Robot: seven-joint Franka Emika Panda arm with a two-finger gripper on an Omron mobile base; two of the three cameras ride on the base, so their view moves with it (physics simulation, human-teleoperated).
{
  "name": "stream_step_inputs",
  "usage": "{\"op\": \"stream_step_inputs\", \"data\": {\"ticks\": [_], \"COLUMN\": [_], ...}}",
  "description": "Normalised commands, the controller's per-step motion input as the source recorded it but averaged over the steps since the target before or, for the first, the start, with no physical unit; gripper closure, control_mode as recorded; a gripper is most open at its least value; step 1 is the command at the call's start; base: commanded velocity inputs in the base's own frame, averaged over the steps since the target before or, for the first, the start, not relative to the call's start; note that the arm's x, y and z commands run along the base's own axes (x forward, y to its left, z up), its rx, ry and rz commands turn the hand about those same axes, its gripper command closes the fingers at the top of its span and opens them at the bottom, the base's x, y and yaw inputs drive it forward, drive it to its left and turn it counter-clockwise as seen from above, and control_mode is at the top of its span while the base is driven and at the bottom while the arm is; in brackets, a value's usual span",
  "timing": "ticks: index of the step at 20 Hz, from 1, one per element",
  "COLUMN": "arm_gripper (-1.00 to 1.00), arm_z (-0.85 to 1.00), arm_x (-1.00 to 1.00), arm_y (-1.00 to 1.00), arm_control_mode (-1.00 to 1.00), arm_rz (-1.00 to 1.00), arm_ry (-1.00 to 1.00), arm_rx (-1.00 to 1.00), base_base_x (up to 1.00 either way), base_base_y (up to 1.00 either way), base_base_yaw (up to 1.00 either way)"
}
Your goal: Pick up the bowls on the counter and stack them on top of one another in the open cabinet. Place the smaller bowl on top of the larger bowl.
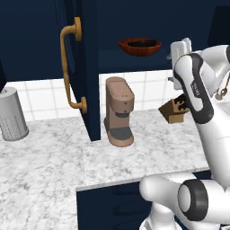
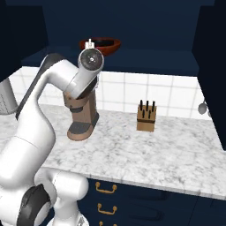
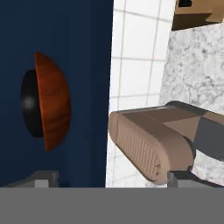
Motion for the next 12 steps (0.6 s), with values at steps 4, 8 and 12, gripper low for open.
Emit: {"op": "stream_step_inputs", "data": {"ticks": [4, 8, 12], "arm_gripper": [-1.00, -1.00, -1.00], "arm_z": [-0.98, -0.88, -0.93], "arm_x": [-0.93, -0.60, -0.07], "arm_y": [0.00, 0.00, 0.00], "arm_control_mode": [-1.00, -1.00, -1.00], "arm_rz": [0.00, 0.00, 0.00], "arm_ry": [0.28, 0.39, 0.52], "arm_rx": [0.00, 0.00, -0.06], "base_base_x": [0.00, 0.00, 0.00], "base_base_y": [0.00, 0.00, 0.00], "base_base_yaw": [0.00, 0.00, 0.00]}}
